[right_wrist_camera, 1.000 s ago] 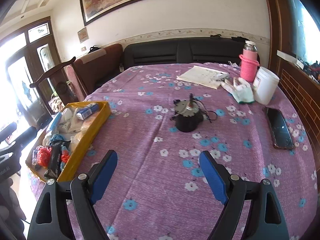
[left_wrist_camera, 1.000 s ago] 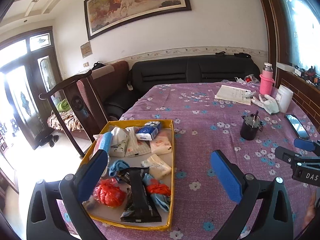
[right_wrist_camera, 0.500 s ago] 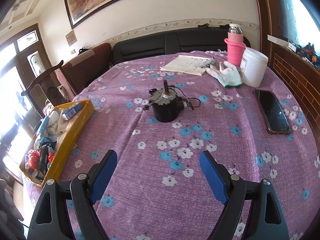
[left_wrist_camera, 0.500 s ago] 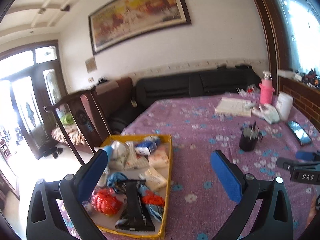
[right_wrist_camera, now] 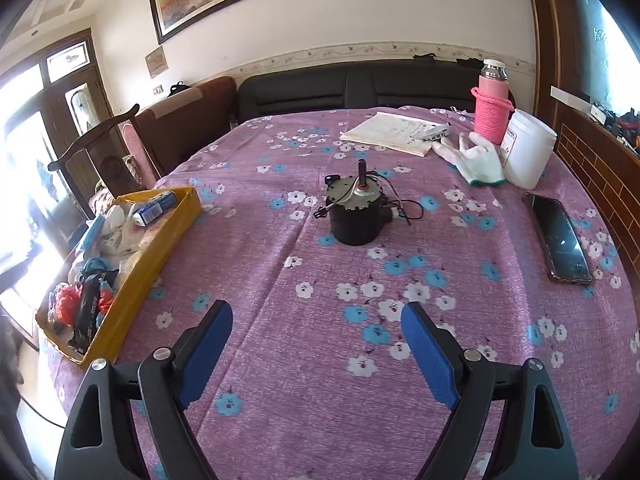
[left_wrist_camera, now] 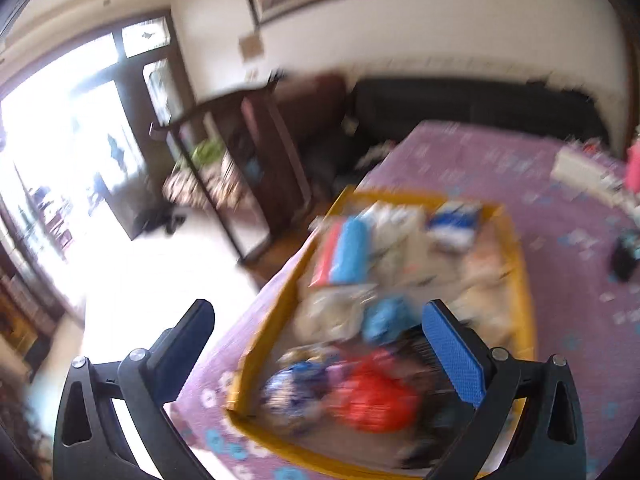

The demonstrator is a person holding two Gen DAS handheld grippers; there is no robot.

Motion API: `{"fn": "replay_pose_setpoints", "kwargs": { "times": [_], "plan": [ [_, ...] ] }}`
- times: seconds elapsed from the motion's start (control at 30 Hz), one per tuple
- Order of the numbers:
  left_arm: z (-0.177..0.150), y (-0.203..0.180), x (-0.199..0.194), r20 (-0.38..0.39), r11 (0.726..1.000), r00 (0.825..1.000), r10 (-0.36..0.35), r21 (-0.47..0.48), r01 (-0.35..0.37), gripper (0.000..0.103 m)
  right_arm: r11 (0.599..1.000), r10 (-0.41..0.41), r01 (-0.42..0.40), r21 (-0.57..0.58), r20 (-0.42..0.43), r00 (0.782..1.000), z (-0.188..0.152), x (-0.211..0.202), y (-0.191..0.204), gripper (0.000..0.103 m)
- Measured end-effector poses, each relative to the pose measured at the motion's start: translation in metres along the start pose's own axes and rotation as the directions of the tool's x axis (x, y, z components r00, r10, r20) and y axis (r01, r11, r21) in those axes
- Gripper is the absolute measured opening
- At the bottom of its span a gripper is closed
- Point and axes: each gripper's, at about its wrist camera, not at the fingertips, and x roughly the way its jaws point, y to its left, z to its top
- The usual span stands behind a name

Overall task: Organize soft objects
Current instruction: 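Withdraw both open grippers from the tray over the table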

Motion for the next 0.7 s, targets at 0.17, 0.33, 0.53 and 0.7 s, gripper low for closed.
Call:
{"fn": "replay_pose_setpoints", "kwargs": {
  "times": [0.17,0.33,0.53,0.7],
  "plan": [
    [-0.020,-0.010,0.047,-0.148,0.993,0.989,0.001,0.116,0.016,0.103,1.000,0.014,-0.013,0.023,-0.037,0.999,-0.004,0.011,0.004,0.090],
    [-0.028,-0.049,0.035,-0.127,0.951,0.989,-0.076,0.288,0.110,0.103,1.000,-0.013,0.012,-0.008,-0.042,0.999,-0.003,0.011,0.011,0.090],
    [0.020,-0.018,0.027,-0.029,0.984,0.999,-0.014,0.177,0.019,0.103,0.999,-0.029,0.028,-0.019,-0.040,0.999,-0.003,0.010,0.014,0.090],
    [0.007,-0.054,0.062,-0.116,0.927,0.993,0.000,0.373,0.043,0.103,1.000,-0.013,0.014,0.009,-0.068,0.998,-0.004,0.025,0.015,0.090]
  ]
}}
